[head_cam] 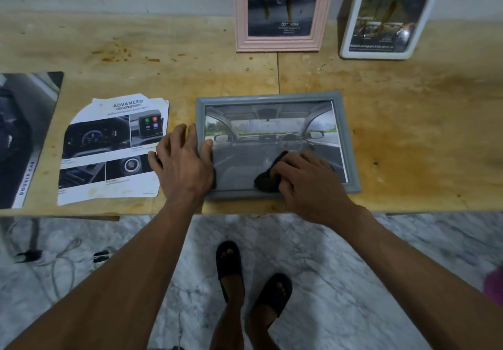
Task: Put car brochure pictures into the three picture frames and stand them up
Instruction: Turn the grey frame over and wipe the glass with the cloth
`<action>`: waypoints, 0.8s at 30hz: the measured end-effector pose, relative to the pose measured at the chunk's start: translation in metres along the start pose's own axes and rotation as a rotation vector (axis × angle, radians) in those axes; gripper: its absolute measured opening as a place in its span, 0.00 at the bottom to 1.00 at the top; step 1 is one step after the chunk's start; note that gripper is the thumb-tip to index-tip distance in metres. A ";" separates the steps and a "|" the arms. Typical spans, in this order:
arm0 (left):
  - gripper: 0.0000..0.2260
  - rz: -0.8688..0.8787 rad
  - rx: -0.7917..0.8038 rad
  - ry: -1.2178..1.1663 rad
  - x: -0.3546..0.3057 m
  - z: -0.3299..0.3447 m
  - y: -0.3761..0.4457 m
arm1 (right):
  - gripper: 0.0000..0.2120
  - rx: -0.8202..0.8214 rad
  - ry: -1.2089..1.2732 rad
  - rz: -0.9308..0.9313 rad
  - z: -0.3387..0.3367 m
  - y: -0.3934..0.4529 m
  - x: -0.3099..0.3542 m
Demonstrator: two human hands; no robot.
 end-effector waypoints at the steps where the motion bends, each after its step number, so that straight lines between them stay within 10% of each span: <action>1: 0.21 -0.003 0.002 0.000 0.000 0.000 0.000 | 0.13 -0.042 0.012 0.013 -0.008 -0.002 -0.008; 6: 0.22 -0.011 0.005 0.004 0.001 0.000 0.001 | 0.13 -0.357 0.156 0.454 -0.056 0.002 -0.084; 12: 0.21 -0.005 -0.010 -0.001 -0.001 -0.001 -0.001 | 0.24 -0.220 -0.212 0.597 -0.022 0.026 -0.063; 24: 0.21 -0.002 -0.023 0.011 -0.002 -0.001 0.000 | 0.23 -0.095 0.022 0.224 -0.010 0.093 -0.003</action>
Point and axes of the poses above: each hand's wrist, its own y-axis towards the middle knuckle, its own z-axis out of the palm, x = y × z, the point moved 7 cm from there along y, towards the middle knuckle, and after that the axes turned 4 degrees about x, right-handed, at the moved point
